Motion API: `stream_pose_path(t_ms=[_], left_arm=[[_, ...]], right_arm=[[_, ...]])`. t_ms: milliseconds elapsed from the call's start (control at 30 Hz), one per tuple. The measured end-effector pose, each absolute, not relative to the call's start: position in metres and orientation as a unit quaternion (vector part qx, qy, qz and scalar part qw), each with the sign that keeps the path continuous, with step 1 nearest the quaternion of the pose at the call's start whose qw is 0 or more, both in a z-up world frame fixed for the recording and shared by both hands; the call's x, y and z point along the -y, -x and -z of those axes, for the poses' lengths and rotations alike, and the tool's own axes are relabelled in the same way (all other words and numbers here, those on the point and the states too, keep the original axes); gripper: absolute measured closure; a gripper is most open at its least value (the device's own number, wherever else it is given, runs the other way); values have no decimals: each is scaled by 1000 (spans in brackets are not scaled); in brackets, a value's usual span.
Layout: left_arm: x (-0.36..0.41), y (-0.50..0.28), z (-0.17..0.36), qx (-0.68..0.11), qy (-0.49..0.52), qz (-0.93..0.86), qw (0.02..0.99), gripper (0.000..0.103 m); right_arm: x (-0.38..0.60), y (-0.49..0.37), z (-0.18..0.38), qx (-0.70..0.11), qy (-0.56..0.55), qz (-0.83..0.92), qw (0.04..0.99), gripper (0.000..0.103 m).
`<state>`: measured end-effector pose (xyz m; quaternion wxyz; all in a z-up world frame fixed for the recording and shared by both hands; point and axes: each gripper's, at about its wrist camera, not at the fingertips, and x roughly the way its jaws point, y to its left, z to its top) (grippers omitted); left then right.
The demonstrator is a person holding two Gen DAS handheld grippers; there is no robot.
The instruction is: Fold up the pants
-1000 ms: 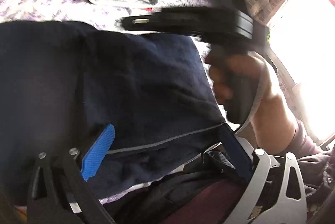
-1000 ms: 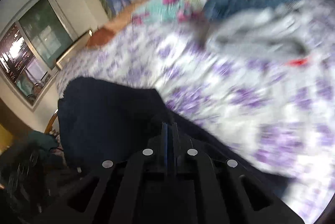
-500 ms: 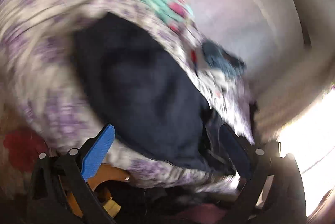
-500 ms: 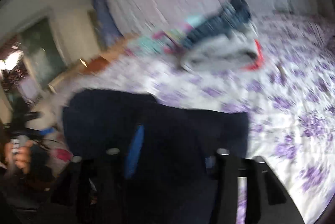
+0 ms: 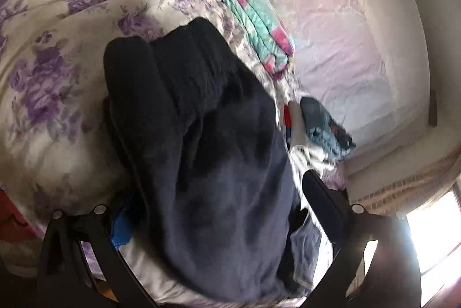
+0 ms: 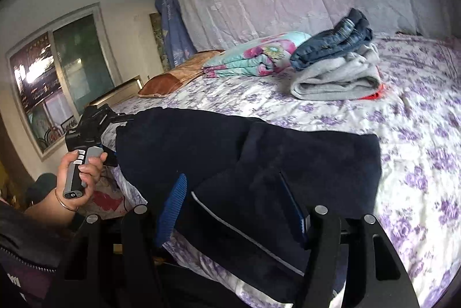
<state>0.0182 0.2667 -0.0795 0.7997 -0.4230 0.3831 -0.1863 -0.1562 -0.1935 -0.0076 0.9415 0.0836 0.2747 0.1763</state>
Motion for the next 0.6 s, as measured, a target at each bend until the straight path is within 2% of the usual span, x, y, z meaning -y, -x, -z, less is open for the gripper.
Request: stream_pose_path(t_ms=[33, 100, 133, 300, 367, 500, 600], left_arm=[[-261, -18, 75, -377, 410, 191, 808, 6], [-244, -16, 68, -367, 361, 197, 835, 46], [-240, -16, 70, -374, 347, 202, 836, 76], [-232, -5, 58, -354, 318, 190, 859, 81], [-213, 3, 32, -337, 269, 193, 882, 82], [-134, 33, -33, -298, 115, 246, 915, 82], [-34, 69, -60, -288, -45, 308, 906, 82]], right_arm=[[196, 154, 10, -274, -86, -171, 942, 38], [210, 155, 16, -276, -100, -150, 944, 38], [215, 156, 18, -277, -107, -143, 944, 38], [252, 167, 30, -277, -150, -103, 944, 38], [266, 171, 31, -271, -159, -87, 945, 38], [298, 182, 23, -248, -179, -50, 951, 38], [326, 189, 16, -229, -197, -16, 953, 38]])
